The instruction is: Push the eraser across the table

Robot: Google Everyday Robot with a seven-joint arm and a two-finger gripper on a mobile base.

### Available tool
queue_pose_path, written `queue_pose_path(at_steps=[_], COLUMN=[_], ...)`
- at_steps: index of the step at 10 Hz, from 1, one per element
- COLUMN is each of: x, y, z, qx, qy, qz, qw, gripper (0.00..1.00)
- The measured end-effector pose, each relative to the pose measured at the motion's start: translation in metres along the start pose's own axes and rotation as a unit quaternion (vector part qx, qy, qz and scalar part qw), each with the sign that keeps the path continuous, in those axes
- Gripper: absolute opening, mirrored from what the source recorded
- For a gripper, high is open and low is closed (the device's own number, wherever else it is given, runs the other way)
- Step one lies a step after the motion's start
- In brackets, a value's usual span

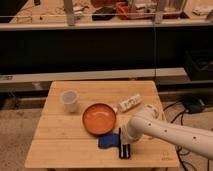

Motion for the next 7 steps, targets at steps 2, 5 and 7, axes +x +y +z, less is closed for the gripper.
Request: queue_pose_path(at_steps=[2, 5, 7], x=[0.0011, 0.0011, -0.0009], y=[-0.0006, -0.0013, -0.0033], z=[-0.0006, -0.0009, 0.0006], qx=[0.002, 0.003, 0.007], qy=[0.000, -0.001, -0.005], qz=[-0.001, -0.001, -0.001], qw=[1.0000, 1.0000, 1.0000], gripper=[0.00, 0.00, 0.00])
